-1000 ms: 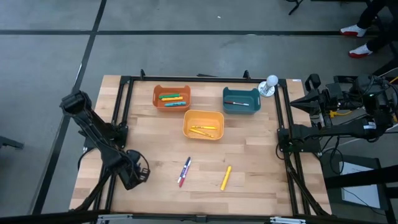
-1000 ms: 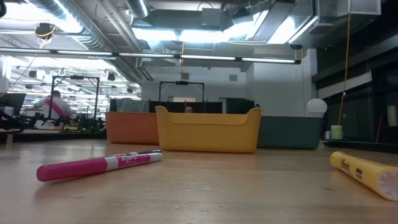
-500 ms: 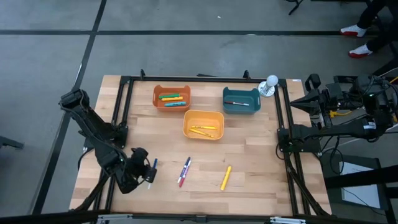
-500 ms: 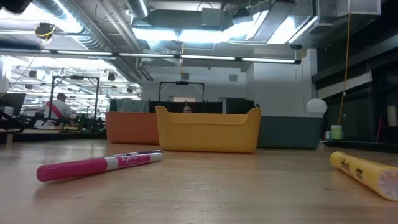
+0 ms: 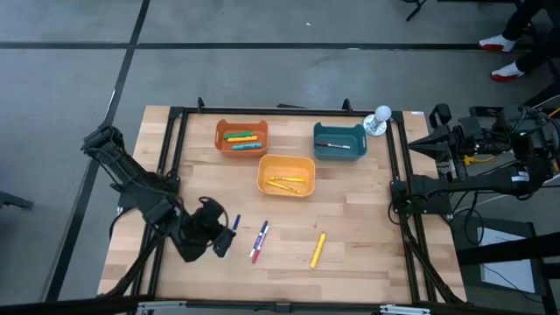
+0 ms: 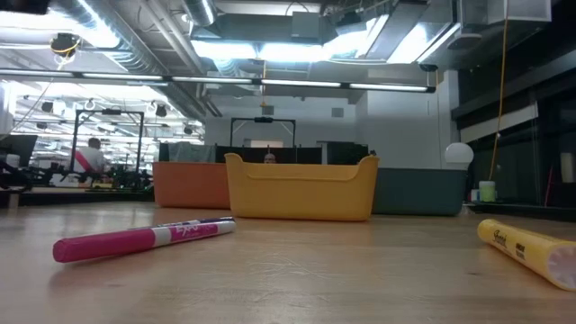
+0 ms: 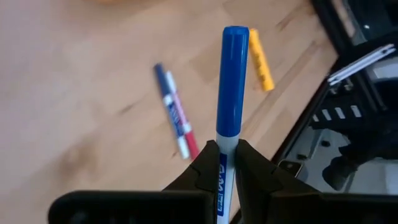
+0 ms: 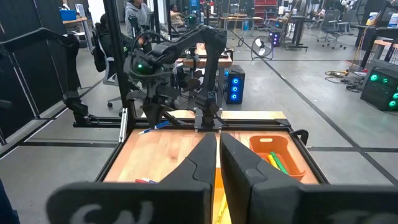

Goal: Pick & Place Markers
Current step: Put the left blue marker pen into the blue bin

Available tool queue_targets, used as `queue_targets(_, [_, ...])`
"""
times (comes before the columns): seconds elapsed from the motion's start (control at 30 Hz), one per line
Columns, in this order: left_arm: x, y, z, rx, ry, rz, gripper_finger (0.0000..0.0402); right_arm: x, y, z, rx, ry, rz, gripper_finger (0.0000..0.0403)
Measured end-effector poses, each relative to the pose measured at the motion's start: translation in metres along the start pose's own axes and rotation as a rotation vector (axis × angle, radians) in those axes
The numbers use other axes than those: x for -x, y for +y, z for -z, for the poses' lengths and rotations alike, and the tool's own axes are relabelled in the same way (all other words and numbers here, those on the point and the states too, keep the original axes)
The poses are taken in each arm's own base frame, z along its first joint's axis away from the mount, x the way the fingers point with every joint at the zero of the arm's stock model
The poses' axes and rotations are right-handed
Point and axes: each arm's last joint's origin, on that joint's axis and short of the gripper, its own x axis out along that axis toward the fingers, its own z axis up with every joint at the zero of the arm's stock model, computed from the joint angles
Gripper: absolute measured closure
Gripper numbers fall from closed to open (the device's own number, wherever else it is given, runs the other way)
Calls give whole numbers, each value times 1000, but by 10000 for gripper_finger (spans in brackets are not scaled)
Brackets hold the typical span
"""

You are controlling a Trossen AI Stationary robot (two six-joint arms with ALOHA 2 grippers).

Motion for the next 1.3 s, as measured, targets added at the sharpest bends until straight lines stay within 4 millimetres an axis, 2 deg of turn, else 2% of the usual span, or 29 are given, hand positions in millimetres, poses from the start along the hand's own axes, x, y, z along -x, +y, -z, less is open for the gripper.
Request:
queue_targets(0.37, [-11,-33,-50,-251,-158,211,377,0,0,0,0,0,0,379])
queue_targets(0.53, [-16,-41,-74,-310,-202,306,377,0,0,0,0,0,0,379])
queue_targets(0.93, [-23,-40,-115,-429,-325,346,378,0,0,0,0,0,0,379])
queue_targets(1.3, [-27,-33,-155,-445,-428,375,378,0,0,0,0,0,0,379])
